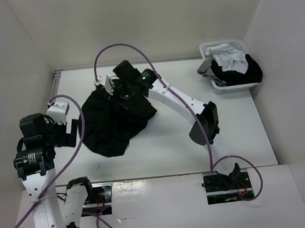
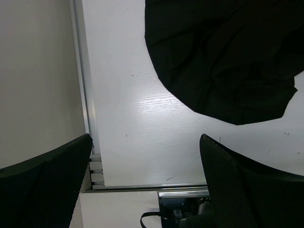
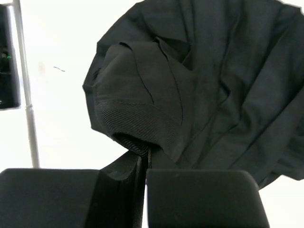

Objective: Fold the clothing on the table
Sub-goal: Flatten the skirt out

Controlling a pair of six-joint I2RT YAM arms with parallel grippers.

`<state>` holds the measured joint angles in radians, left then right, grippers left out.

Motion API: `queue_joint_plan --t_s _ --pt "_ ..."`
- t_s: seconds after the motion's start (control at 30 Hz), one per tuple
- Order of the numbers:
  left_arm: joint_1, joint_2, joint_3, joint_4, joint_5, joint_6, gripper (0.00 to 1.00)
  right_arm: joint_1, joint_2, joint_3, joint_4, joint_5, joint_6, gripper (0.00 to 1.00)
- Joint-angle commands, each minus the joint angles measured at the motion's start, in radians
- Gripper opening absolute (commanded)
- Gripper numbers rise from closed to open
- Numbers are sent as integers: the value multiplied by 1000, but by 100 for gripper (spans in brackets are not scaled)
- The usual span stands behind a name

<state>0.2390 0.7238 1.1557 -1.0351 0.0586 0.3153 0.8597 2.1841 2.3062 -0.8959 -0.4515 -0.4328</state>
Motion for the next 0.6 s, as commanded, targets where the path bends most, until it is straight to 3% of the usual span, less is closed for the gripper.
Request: queue_joint_plan --t_s 0.0,0.17,0.57 --pt "5 -11 64 12 56 -17 100 7 -23 134 -64 -66 38 0" --pt "5 40 91 39 222 -36 100 18 2 209 -90 -78 58 0" --pt "-4 241 114 185 509 -90 100 58 -46 157 -90 -98 58 0"
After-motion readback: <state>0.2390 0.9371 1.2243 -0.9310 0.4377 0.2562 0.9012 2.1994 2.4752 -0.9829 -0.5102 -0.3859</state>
